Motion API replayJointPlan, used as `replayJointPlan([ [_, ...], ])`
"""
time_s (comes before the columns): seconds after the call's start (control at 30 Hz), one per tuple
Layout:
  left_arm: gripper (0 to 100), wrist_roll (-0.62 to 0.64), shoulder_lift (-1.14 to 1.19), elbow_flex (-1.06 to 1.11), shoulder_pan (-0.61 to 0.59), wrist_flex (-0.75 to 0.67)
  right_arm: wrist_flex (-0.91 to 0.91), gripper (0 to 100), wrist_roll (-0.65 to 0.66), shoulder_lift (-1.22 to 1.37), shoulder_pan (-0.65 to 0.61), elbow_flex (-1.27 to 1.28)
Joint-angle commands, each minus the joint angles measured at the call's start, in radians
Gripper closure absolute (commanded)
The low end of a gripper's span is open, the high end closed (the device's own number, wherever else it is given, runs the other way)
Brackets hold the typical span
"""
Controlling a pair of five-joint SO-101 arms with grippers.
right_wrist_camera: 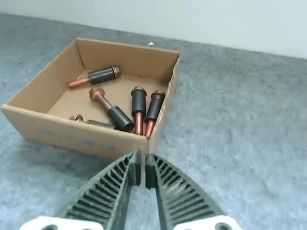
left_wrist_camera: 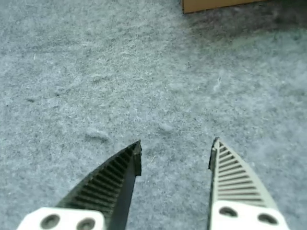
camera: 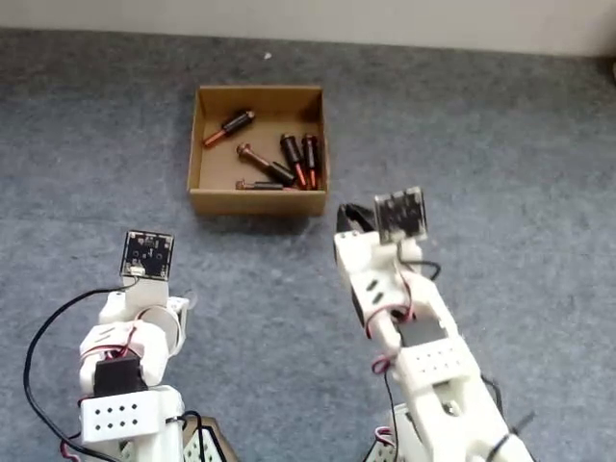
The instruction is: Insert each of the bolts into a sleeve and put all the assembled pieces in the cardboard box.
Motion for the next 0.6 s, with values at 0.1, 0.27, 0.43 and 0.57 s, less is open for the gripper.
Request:
replayJointPlan([
  [0.1,75,-0.008,-0.008,-0.005,0.021,-0.017,0.005,99.4,0.006,-0.332,0.013,0.226],
  [0.27,75,-0.008,-0.008,-0.005,0.021,-0.017,0.025,99.4,0.003,-0.558,0.035,0.387],
  [0.43,75,-0.008,-0.008,-0.005,0.021,-0.018,0.242,99.4,0.0,-0.733,0.113,0.423],
  [0.57,75,-0.008,-0.008,-0.005,0.022,-0.018,0.501,99.4,0.0,-0.848,0.154,0.423],
])
